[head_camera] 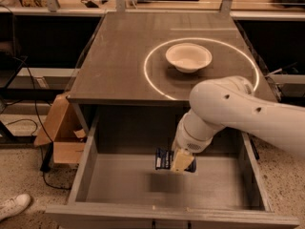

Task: Pick rxbar blueberry from top drawer and place on counter

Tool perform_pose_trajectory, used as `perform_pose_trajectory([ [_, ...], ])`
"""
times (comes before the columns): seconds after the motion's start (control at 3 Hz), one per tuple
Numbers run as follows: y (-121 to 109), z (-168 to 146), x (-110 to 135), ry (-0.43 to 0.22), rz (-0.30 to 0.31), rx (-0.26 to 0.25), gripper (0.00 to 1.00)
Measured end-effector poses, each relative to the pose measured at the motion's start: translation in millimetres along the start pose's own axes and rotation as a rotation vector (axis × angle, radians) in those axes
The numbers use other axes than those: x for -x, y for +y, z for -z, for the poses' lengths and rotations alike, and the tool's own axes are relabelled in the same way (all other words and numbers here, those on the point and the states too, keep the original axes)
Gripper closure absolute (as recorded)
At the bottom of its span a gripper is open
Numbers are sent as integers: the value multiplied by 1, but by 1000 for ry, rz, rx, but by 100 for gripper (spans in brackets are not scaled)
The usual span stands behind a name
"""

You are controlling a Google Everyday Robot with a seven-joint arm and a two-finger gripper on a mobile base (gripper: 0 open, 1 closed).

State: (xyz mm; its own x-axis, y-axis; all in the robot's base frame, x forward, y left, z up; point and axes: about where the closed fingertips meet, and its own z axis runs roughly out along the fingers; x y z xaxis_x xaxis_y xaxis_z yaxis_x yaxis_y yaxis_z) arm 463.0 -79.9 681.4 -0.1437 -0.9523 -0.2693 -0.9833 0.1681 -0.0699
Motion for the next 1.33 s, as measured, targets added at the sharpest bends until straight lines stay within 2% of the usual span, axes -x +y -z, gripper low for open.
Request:
perform_pose_trajectory([
  [0.33, 1, 42, 9, -9, 34, -12, 100],
  [0.67, 2, 44, 9, -7, 38, -9, 100],
  [1.0, -7, 63, 15, 14, 46, -39, 100],
  [1.33, -16, 111, 38, 38, 96, -102, 100],
])
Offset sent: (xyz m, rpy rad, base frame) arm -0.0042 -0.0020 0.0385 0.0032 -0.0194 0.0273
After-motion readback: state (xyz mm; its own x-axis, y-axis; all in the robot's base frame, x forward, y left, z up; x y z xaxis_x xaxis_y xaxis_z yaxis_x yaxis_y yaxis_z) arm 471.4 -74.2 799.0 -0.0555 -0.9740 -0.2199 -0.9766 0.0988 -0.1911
